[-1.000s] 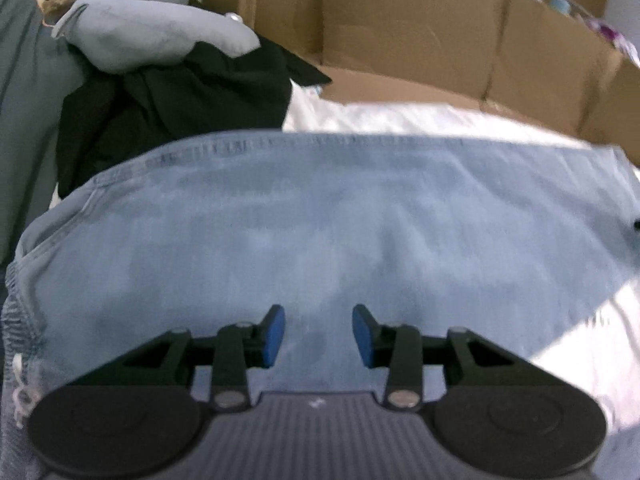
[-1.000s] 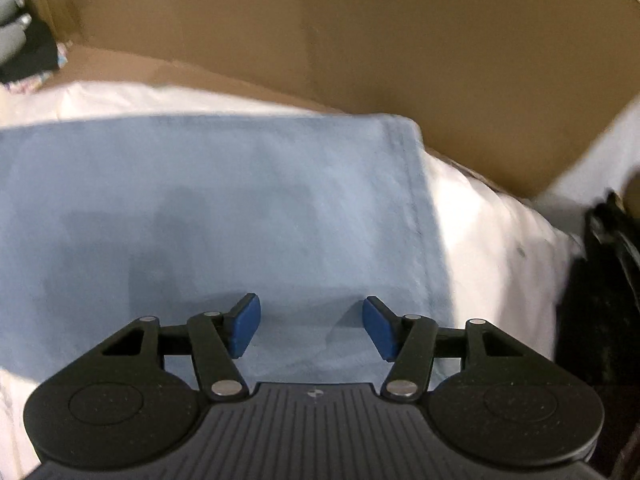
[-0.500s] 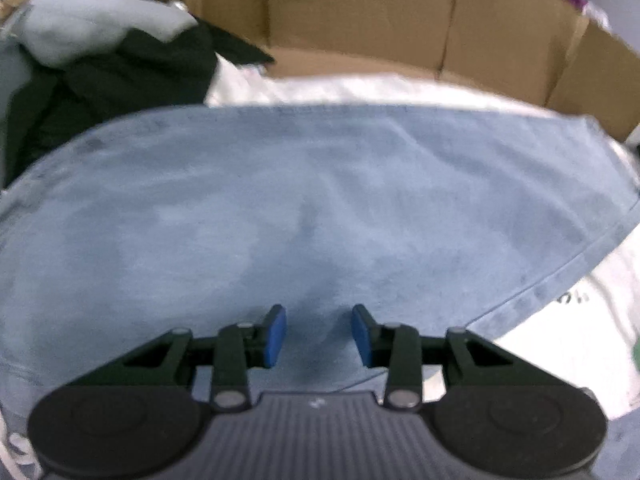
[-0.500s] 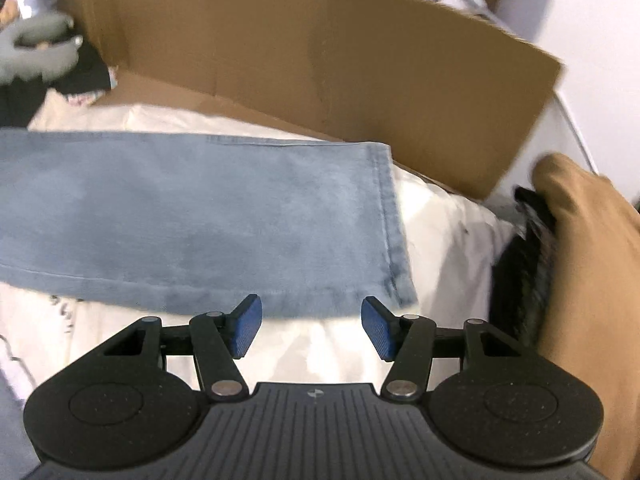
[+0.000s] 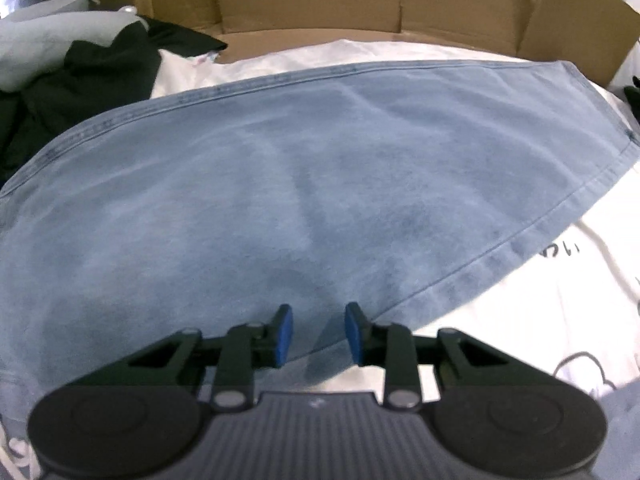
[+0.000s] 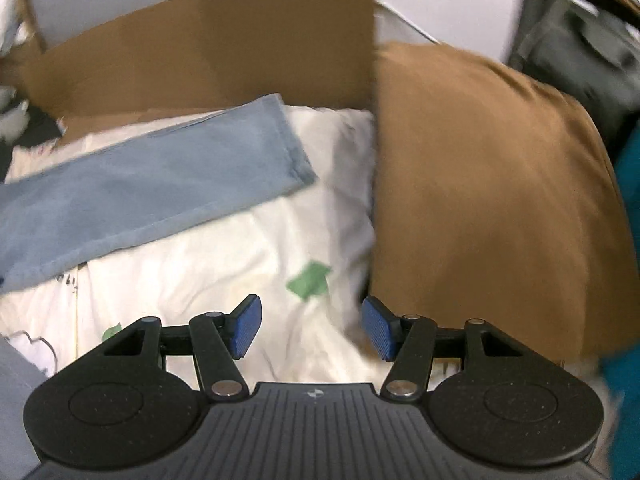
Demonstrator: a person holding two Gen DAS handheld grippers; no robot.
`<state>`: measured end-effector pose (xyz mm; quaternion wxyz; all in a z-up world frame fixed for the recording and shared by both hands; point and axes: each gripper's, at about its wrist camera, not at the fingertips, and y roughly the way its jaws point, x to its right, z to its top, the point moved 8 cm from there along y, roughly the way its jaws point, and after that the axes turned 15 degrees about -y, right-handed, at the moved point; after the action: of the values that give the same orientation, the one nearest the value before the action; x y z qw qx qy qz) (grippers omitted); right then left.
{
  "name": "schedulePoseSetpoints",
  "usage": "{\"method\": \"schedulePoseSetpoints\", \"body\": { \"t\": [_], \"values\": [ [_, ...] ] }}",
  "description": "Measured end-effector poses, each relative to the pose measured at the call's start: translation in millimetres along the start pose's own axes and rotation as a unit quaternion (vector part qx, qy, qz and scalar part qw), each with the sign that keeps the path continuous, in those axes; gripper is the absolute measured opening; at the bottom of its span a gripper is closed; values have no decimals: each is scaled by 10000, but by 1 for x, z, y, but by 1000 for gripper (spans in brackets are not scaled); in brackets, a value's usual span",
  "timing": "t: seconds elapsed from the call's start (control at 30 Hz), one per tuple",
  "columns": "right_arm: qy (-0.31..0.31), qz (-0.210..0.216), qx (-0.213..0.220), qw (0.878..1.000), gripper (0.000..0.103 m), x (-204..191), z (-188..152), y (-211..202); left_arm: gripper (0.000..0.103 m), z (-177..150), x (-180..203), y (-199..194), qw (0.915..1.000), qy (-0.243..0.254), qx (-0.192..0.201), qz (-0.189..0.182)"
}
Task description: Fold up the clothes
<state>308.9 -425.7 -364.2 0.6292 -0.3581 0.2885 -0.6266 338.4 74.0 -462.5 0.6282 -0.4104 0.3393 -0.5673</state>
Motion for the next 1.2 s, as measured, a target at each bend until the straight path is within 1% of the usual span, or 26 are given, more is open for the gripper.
{"method": "schedulePoseSetpoints", "body": {
  "t": [0.1, 0.2, 0.27, 0.3, 0.37, 0.47, 0.57, 0.77, 0.87, 1.03, 1.2],
  "values": [
    [265, -60, 159, 9995, 63, 6, -13, -17, 41, 4, -19, -14, 9994, -342, 62, 49],
    [325, -180, 302, 9989, 63, 12, -16, -31, 41, 4, -39, -32, 9986, -476, 37, 217],
    [287, -323, 417, 9982, 63, 21, -12, -40, 42, 4, -48, -44, 9990, -330, 34, 291],
    [317, -347, 456, 9979, 63, 28, -9, -44, 45, 4, -53, -50, 9990, -253, 51, 371],
    [378, -395, 535, 9971, 63, 42, -2, -52, 46, 4, -66, -63, 9983, -223, 82, 533],
    [337, -398, 638, 9966, 63, 58, 9, -64, 46, 5, -84, -82, 9968, -426, 119, 672],
    [239, -399, 668, 9967, 63, 61, 13, -70, 47, 4, -102, -99, 9951, -615, 161, 757],
    [84, -266, 698, 9972, 63, 38, 1, -78, 48, -11, -129, -125, 9926, -698, 98, 984],
    [59, -141, 719, 9973, 63, 20, -8, -83, 49, -21, -145, -139, 9903, -901, 38, 1054],
    [-4, 154, 743, 9971, 63, -13, -22, -85, 50, -43, -176, -157, 9834, -1262, -111, 1298],
    [-144, 532, 604, 9966, 63, -47, -39, -75, 54, -71, -200, -168, 9760, -1532, -266, 1525]
  ]
}}
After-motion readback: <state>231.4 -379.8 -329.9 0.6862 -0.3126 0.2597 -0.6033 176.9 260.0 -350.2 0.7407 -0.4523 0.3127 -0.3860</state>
